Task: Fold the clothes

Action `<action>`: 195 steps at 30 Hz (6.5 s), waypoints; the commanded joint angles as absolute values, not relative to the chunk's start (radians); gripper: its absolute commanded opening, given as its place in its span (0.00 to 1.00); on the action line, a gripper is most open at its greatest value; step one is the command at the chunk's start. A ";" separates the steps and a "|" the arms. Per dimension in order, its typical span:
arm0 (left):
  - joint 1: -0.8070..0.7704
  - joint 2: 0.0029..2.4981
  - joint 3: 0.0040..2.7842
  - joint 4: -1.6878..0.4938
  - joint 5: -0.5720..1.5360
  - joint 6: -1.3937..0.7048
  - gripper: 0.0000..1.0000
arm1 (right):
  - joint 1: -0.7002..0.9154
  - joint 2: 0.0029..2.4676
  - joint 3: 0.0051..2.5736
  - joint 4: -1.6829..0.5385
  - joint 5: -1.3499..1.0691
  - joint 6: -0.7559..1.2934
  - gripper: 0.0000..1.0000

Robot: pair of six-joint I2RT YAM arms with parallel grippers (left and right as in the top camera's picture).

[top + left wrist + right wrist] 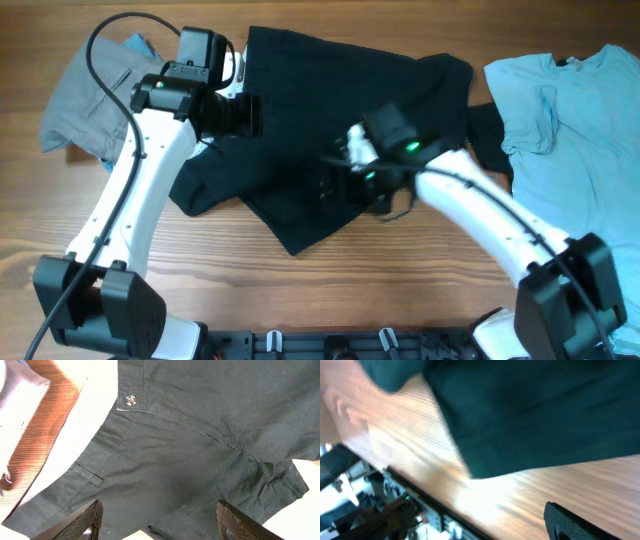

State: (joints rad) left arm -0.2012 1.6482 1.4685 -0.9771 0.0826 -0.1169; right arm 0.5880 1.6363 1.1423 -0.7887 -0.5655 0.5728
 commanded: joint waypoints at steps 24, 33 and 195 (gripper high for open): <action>-0.152 1.548 1.493 -0.983 0.070 -0.120 0.82 | 0.786 1.871 1.021 -0.438 -0.562 1.110 0.06; -0.152 1.548 1.493 -1.000 0.070 -0.120 0.87 | 0.585 1.555 1.028 -0.866 -0.326 0.776 0.04; -0.008 1.541 0.761 -0.922 0.301 -0.463 0.04 | -0.161 1.489 0.686 -0.705 -0.187 0.531 0.05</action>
